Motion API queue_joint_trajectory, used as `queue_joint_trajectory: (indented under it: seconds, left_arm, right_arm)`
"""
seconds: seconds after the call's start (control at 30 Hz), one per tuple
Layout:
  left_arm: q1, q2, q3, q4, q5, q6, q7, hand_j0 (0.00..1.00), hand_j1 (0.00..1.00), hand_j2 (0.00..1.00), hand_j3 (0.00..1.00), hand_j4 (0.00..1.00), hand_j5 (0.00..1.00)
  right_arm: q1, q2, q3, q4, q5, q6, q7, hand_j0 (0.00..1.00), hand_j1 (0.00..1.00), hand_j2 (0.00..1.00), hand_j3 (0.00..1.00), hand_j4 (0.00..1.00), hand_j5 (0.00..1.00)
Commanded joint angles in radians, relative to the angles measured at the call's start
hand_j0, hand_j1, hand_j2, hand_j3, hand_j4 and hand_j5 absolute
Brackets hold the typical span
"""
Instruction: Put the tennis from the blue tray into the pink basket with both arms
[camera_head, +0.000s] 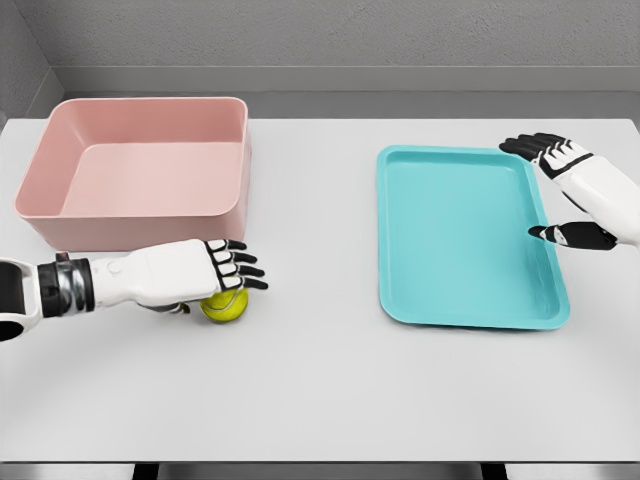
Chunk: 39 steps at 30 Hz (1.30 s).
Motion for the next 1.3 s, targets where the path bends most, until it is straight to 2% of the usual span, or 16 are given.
queue_joint_trajectory:
  seconds: [0.0,0.17,0.37,0.47,0.6,0.63,0.73,1.03,1.27]
  left_arm:
    - [0.000,-0.007,-0.018,0.004,0.007,0.001,0.000,1.00,1.00,1.00,1.00,1.00,1.00]
    - [0.000,-0.008,-0.021,0.004,0.008,0.001,0.000,1.00,1.00,1.00,1.00,1.00,1.00]
    - [-0.003,-0.008,-0.021,0.002,0.005,0.001,-0.019,0.81,0.81,0.81,0.81,0.81,0.81]
    - [-0.006,-0.008,-0.021,0.002,0.005,0.001,-0.024,0.77,0.77,0.77,0.77,0.77,0.77]
    - [-0.008,-0.008,-0.021,0.002,0.010,0.001,-0.046,0.60,0.60,0.60,0.60,0.60,0.60]
    - [-0.008,-0.008,-0.021,0.002,0.013,0.001,-0.062,0.53,0.53,0.53,0.53,0.53,0.53]
    - [-0.008,-0.008,-0.021,0.002,0.013,0.001,-0.064,0.48,0.48,0.48,0.48,0.48,0.48]
    - [-0.009,-0.008,-0.020,0.002,0.018,0.001,-0.066,0.49,0.49,0.49,0.49,0.49,0.49]
    - [-0.015,-0.005,-0.018,-0.007,0.054,0.001,-0.066,0.49,0.49,0.49,0.49,0.49,0.49]
  right_arm:
    - [0.000,-0.002,-0.001,0.000,-0.007,0.003,-0.001,1.00,1.00,1.00,1.00,1.00,1.00]
    - [0.000,0.000,-0.003,0.000,-0.007,0.003,-0.001,1.00,1.00,1.00,1.00,1.00,1.00]
    - [0.017,0.000,-0.024,-0.002,-0.007,0.003,-0.001,1.00,1.00,1.00,1.00,1.00,1.00]
    - [0.018,0.000,-0.024,-0.002,-0.007,0.003,-0.001,1.00,1.00,1.00,1.00,1.00,1.00]
    - [0.018,0.000,-0.024,-0.003,-0.007,0.003,-0.001,1.00,1.00,1.00,1.00,1.00,1.00]
    - [0.018,0.000,-0.024,-0.003,-0.007,0.003,-0.001,1.00,1.00,1.00,1.00,1.00,1.00]
    - [0.018,0.000,-0.024,-0.003,-0.007,0.003,-0.001,1.00,1.00,1.00,1.00,1.00,1.00]
    - [0.020,0.000,-0.024,-0.003,-0.007,0.003,-0.001,1.00,1.00,1.00,1.00,1.00,1.00]
    - [0.020,0.000,-0.026,-0.003,-0.007,0.003,-0.001,1.00,1.00,1.00,1.00,1.00,1.00]
